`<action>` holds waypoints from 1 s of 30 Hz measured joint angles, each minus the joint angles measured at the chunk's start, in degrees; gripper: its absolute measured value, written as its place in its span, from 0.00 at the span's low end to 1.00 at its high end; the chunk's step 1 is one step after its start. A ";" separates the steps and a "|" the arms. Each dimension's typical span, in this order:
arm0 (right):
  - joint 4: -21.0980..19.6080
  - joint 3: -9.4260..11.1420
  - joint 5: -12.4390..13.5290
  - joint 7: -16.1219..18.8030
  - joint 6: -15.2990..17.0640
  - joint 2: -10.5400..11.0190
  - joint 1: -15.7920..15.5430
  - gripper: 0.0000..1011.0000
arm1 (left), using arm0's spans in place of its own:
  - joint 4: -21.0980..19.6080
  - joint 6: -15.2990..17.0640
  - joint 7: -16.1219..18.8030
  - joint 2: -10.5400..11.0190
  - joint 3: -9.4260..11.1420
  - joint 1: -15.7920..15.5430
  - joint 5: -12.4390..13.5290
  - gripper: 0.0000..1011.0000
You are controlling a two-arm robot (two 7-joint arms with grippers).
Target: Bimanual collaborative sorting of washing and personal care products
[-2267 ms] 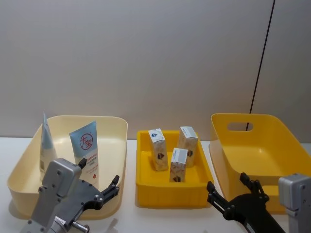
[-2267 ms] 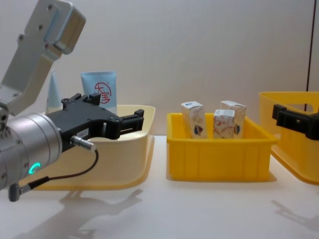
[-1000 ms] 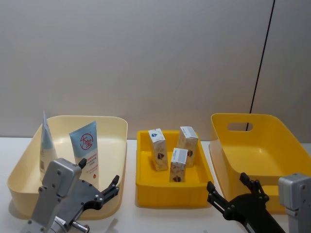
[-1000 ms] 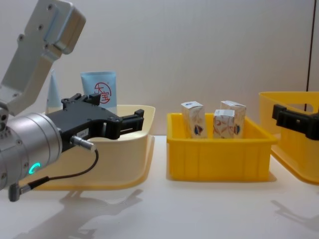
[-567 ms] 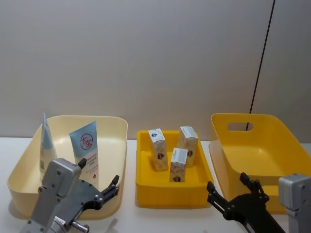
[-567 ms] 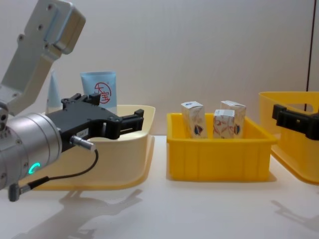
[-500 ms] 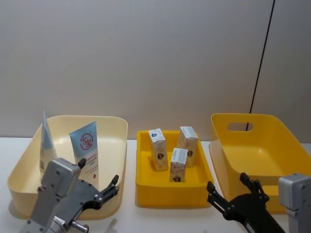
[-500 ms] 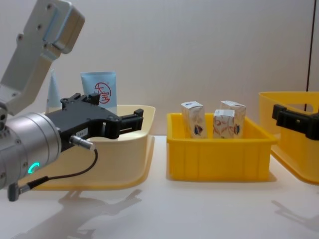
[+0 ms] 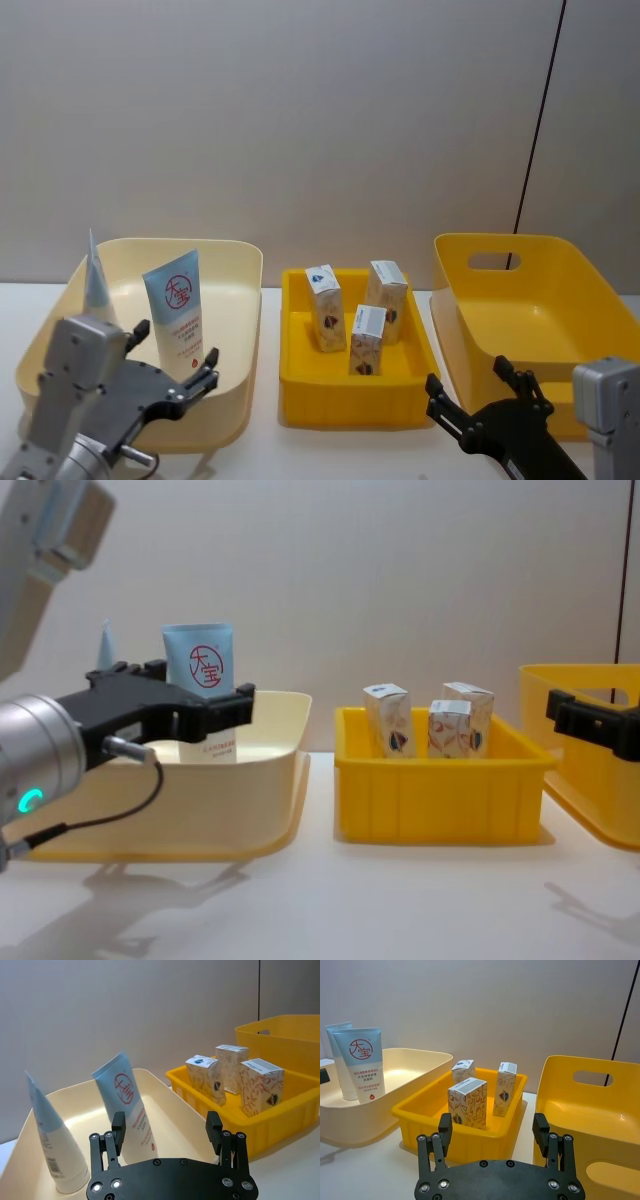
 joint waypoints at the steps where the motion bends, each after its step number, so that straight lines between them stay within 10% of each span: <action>1: 0.00 0.00 0.00 0.00 0.00 0.00 -0.01 0.99 | 0.16 0.00 -0.25 0.00 -0.35 -0.01 -0.40 0.99; 30: 0.00 0.00 0.00 0.00 0.00 0.00 0.00 0.99 | 17.63 0.80 -18.30 -1.12 -3.62 -10.92 -11.68 0.99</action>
